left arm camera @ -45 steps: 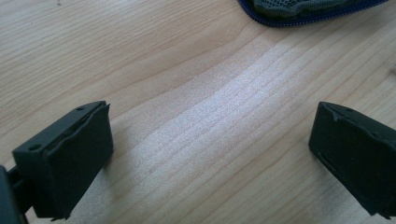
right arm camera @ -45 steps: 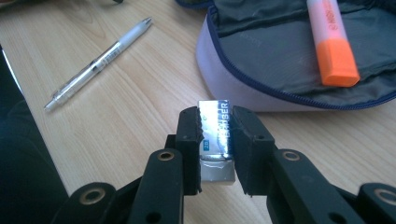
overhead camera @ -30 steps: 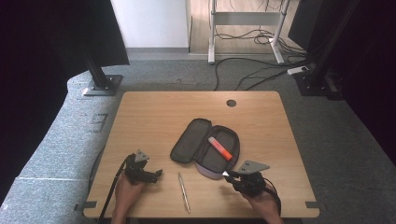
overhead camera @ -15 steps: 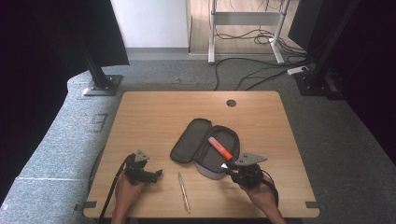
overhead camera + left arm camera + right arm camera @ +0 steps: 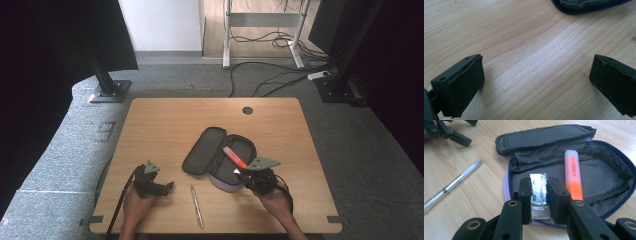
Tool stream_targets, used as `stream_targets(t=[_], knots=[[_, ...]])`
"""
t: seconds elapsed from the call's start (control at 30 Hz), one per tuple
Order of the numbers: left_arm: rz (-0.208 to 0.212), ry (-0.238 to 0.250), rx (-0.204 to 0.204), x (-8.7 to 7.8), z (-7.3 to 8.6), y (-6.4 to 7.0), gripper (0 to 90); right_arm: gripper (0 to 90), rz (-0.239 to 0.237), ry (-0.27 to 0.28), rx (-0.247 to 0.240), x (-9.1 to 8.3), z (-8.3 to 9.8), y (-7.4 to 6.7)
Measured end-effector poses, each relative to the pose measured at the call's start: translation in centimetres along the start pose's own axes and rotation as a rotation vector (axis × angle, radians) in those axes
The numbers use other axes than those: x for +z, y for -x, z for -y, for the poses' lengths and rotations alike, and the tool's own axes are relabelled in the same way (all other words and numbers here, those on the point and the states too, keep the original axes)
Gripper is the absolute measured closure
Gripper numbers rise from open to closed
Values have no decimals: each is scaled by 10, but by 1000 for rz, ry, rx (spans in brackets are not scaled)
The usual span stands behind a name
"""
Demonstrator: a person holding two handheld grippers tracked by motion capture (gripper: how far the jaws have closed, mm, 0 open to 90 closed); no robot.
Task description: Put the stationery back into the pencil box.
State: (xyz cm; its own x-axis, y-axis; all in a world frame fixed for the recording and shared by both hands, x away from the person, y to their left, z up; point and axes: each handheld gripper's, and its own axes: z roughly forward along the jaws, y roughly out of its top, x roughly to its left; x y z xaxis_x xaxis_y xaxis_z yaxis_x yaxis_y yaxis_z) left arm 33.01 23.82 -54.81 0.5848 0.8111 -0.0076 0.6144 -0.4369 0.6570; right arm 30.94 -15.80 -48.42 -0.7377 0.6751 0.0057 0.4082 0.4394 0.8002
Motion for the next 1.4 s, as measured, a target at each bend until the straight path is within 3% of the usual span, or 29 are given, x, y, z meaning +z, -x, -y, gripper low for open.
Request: stream_targets(t=[0.4,1.07,1.2,1.27,1.4], knots=[[1,0,0,0,0,0,0,720,-9,0,0,21,-7,4],[0,0,0,0,0,0,0,715,-6,-66,-13,50,-1,10],[0,0,0,0,0,0,0,710,-2,-78,-15,54,0,10],[0,0,0,0,0,0,0,656,-3,-91,-11,55,0,12],[0,0,1,0,0,0,0,670,11,-92,-7,55,0,16]])
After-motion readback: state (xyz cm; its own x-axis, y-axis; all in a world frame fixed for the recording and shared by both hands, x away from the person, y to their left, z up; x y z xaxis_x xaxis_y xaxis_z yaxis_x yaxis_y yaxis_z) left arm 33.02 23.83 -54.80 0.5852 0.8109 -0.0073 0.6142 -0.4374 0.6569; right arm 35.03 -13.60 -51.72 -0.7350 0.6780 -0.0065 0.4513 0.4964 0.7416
